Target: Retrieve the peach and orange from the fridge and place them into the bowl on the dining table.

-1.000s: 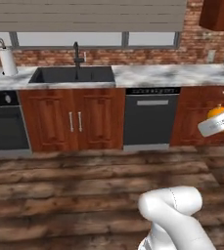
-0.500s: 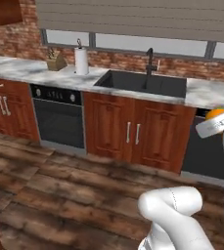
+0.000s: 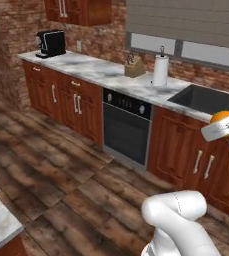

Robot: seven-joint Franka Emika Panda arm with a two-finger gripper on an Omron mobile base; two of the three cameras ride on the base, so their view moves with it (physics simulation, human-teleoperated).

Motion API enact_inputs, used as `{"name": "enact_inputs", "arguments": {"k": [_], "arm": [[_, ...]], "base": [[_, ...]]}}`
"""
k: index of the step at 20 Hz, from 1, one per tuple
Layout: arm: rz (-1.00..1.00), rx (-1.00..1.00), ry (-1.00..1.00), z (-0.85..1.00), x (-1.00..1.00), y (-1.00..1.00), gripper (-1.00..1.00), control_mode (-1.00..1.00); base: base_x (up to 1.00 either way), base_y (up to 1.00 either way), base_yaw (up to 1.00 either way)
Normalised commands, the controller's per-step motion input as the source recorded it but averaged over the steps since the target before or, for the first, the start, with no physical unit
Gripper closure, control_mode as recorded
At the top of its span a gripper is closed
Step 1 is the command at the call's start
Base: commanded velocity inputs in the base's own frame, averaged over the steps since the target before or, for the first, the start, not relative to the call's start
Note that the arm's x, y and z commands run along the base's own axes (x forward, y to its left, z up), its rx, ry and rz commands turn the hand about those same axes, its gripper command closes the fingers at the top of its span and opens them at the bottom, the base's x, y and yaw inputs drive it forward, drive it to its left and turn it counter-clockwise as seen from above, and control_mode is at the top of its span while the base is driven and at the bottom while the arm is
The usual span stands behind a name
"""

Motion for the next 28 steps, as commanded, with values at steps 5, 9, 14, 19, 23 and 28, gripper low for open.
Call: {"name": "enact_inputs", "arguments": {"k": [5, 9, 14, 19, 23, 28], "arm": [[0.00, 0.00, 0.00, 0.00, 0.00, 0.00, 1.00, 1.00], [0.00, 0.00, 0.00, 0.00, 0.00, 0.00, 1.00, 1.00], [0.00, 0.00, 0.00, 0.00, 0.00, 0.00, 1.00, 1.00], [0.00, 0.00, 0.00, 0.00, 0.00, 0.00, 1.00, 1.00], [0.00, 0.00, 0.00, 0.00, 0.00, 0.00, 1.00, 1.00], [0.00, 0.00, 0.00, 0.00, 0.00, 0.00, 1.00, 1.00]], "base": [[1.00, 0.00, 0.51], [1.00, 0.00, 0.46], [1.00, 0.00, 0.50], [1.00, -0.03, 0.53], [1.00, -0.10, 0.53], [1.00, -0.22, 0.41]]}}
